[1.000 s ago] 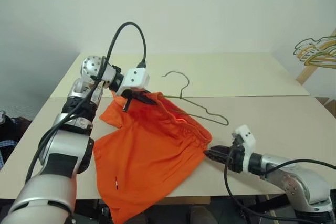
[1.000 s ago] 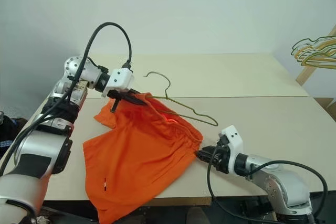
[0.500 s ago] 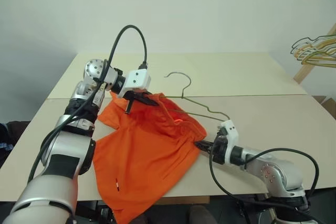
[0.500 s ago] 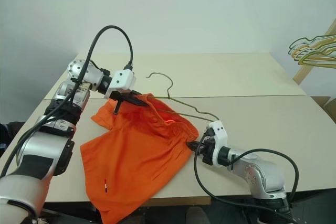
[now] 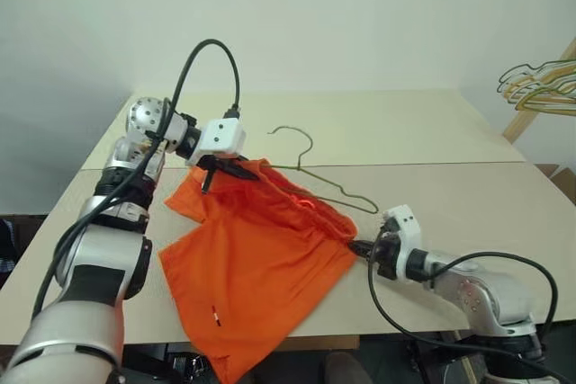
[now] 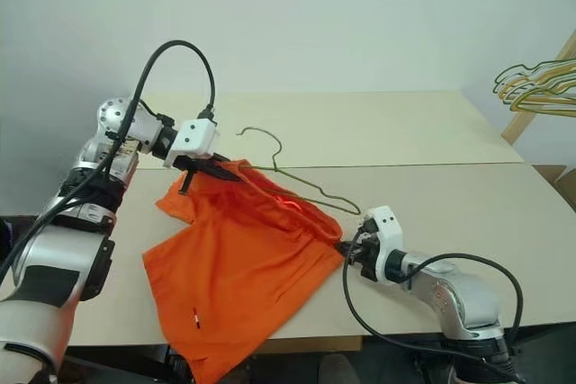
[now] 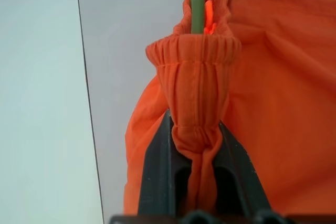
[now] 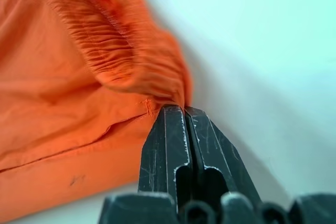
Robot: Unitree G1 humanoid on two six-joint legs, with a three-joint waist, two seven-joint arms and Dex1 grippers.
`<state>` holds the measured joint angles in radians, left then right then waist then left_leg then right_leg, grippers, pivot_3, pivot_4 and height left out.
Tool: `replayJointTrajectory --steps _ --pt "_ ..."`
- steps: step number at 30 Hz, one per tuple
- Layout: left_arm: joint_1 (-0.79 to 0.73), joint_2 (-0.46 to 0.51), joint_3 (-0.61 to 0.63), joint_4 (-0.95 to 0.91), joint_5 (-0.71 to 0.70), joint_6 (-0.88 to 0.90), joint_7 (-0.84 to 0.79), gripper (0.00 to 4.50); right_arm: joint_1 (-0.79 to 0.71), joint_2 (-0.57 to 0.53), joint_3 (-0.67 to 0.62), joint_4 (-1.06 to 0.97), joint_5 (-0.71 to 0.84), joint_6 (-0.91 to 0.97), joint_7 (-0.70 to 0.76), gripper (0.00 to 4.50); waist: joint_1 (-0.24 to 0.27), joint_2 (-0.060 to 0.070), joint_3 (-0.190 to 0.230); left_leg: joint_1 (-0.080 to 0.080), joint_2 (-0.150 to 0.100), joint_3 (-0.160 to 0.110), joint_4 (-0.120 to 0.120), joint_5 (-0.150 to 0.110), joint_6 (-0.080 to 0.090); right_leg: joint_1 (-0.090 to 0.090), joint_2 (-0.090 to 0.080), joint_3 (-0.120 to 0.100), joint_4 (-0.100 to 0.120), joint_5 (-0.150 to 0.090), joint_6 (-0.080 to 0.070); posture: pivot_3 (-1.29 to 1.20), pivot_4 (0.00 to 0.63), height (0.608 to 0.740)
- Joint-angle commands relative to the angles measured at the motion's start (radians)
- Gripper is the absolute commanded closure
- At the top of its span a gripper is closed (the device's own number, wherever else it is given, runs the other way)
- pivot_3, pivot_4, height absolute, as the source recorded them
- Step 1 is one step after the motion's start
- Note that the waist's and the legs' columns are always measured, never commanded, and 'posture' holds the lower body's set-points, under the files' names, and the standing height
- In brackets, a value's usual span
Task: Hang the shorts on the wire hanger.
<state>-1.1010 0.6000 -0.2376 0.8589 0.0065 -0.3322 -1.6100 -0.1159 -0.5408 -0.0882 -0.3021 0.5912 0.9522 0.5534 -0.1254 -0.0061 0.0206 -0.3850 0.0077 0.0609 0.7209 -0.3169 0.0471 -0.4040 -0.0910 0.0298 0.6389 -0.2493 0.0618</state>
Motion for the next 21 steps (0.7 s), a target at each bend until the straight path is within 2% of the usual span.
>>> replayJointTrajectory --steps 1,6,15,21 --pt "-0.038 0.032 0.015 0.03 0.01 -0.04 0.0 4.5 0.004 -0.07 -0.064 -0.041 -0.003 -0.04 0.036 4.47 0.002 0.0 0.0 0.0 0.0 0.0 0.0 0.0 0.0 0.0 0.0 0.0 0.0 0.0 0.0 -0.15 0.0 0.74" --pt "-0.047 0.04 0.034 0.086 0.004 -0.078 0.003 4.5 -0.016 -0.111 -0.076 0.003 -0.009 -0.049 0.056 4.47 0.001 0.0 0.0 0.0 0.0 0.0 0.0 0.0 0.0 0.0 0.0 0.0 0.0 0.0 0.0 -0.14 0.0 0.74" --pt "-0.035 0.061 0.044 0.073 -0.109 -0.051 -0.004 4.5 -0.062 -0.124 -0.046 0.097 -0.04 -0.055 0.055 4.47 0.002 0.0 0.0 0.0 0.0 0.0 0.0 0.0 0.0 0.0 0.0 0.0 0.0 0.0 0.0 -0.13 0.0 0.74" --pt "-0.013 0.099 -0.018 0.085 -0.106 -0.129 -0.004 4.5 -0.087 -0.121 -0.031 0.122 -0.044 -0.066 0.059 4.47 0.003 0.0 0.0 0.0 0.0 0.0 0.0 0.0 0.0 0.0 0.0 0.0 0.0 0.0 0.0 -0.12 0.0 0.74"
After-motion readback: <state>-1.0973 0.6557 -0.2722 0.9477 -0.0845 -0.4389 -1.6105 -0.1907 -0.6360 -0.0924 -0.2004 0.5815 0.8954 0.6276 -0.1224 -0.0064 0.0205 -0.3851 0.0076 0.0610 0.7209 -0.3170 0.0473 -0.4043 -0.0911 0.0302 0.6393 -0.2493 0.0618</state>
